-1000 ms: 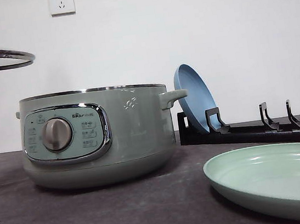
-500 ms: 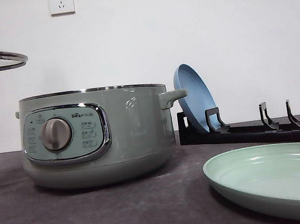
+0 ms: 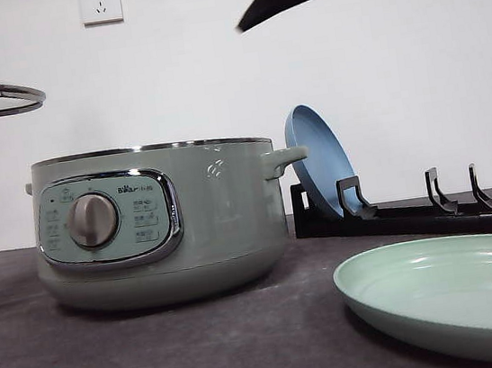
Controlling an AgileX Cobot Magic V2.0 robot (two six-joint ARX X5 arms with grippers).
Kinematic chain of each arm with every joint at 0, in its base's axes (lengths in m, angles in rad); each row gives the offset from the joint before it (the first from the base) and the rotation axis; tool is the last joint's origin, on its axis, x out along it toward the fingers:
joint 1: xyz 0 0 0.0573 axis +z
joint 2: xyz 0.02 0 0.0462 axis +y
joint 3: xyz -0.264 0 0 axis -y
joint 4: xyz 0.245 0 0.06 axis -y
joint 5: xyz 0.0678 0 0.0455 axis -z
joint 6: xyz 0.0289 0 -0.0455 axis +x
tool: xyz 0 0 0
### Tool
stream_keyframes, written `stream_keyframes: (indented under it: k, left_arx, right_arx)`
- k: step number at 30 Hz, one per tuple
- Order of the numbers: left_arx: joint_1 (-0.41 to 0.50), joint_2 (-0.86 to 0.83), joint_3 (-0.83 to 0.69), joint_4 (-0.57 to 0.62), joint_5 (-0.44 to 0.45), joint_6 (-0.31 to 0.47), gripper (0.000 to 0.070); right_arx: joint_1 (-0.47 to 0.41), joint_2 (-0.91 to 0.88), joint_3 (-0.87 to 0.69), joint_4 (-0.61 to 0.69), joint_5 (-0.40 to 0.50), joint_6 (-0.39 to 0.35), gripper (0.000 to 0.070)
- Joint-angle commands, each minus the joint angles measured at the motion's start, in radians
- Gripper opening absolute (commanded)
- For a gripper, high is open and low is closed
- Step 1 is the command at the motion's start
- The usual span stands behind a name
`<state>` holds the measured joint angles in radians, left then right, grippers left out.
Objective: Transfer potato from steamer to green plate
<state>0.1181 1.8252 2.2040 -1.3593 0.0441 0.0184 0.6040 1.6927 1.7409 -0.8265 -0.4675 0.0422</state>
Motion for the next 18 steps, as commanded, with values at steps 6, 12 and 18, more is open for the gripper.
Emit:
stream_keyframes:
  k: [6,12,18]
  left_arx:
    - [0.002,-0.014,0.043,0.027,0.003,0.015,0.0000]
    - [0.002,-0.014,0.043,0.028,0.003,0.015,0.0000]
    - [0.002,-0.014,0.043,0.028,0.003,0.015,0.0000]
  right_arx:
    - [0.065,0.243,0.238,-0.041,0.070,-0.142,0.0618]
    - [0.098,0.372,0.308,-0.034,0.127,-0.220,0.0618]
    - [0.108,0.452,0.309,-0.015,0.187,-0.275,0.0618]
